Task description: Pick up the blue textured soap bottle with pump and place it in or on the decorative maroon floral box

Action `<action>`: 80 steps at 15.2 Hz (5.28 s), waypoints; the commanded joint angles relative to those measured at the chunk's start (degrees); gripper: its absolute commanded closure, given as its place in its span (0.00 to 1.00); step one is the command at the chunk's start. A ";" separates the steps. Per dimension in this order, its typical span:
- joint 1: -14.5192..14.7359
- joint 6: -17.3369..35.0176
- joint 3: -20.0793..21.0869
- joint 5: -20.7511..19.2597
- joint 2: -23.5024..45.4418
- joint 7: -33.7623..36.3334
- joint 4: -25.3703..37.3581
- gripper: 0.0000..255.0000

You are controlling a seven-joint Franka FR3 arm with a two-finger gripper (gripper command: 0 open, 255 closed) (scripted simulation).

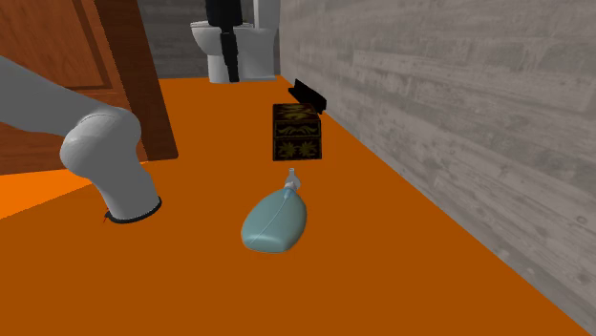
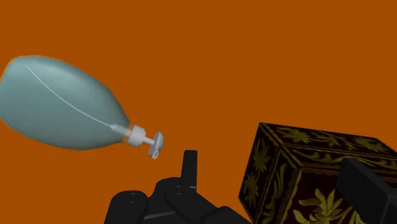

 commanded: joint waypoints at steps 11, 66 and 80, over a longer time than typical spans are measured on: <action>2.70 16.29 -8.99 -8.37 6.28 -22.96 -11.54 0.00; 7.04 32.83 -19.43 -14.19 25.52 -50.52 -8.79 1.00; 7.09 21.17 -17.85 -14.00 21.79 -50.06 -0.81 1.00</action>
